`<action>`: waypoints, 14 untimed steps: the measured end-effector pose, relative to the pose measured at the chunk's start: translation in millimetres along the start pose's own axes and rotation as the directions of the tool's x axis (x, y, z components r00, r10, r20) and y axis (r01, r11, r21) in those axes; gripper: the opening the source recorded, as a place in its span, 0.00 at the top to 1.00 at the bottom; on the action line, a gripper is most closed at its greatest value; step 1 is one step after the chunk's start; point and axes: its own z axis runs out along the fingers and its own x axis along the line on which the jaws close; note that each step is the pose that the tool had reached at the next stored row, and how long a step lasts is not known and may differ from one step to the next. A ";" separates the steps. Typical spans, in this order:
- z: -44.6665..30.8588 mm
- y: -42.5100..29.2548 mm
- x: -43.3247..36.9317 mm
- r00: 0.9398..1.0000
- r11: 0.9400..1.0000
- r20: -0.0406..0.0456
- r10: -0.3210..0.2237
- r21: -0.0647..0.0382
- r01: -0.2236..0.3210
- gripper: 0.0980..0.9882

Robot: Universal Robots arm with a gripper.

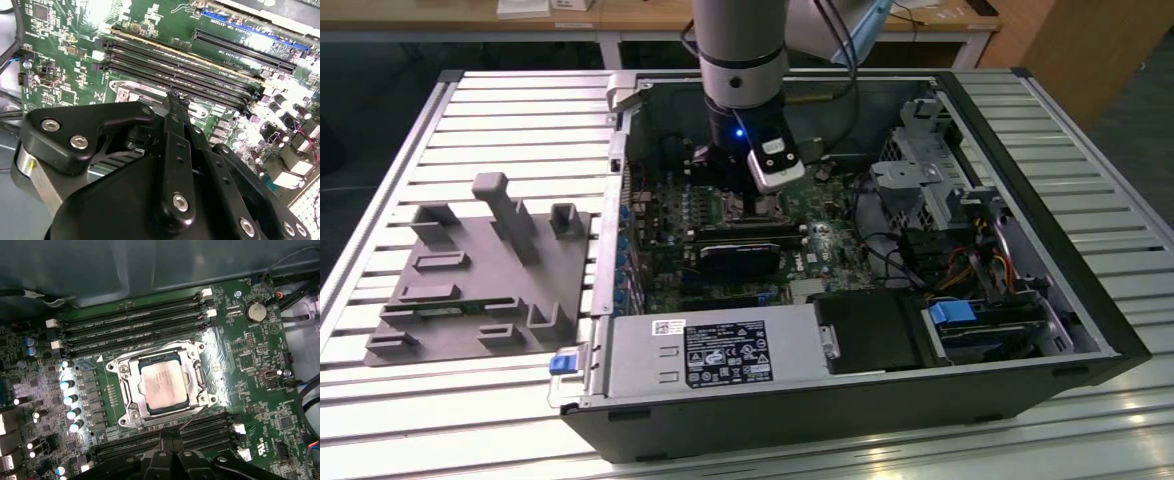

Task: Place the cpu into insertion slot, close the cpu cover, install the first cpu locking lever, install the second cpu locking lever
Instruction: 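Install the second cpu locking lever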

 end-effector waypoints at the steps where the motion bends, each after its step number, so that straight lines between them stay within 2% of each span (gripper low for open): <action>1: 0.6 -1.4 0.2 1.000 1.000 -0.001 0.000 -0.006 0.000 1.00; 6: 3.2 -8.9 0.7 1.000 0.999 -0.010 0.004 -0.039 -0.004 1.00; 11: 5.5 -15.1 2.0 1.000 0.996 -0.022 0.007 -0.085 -0.009 1.00; 14: 7.0 -19.4 3.1 1.000 0.994 -0.027 0.008 -0.105 -0.011 1.00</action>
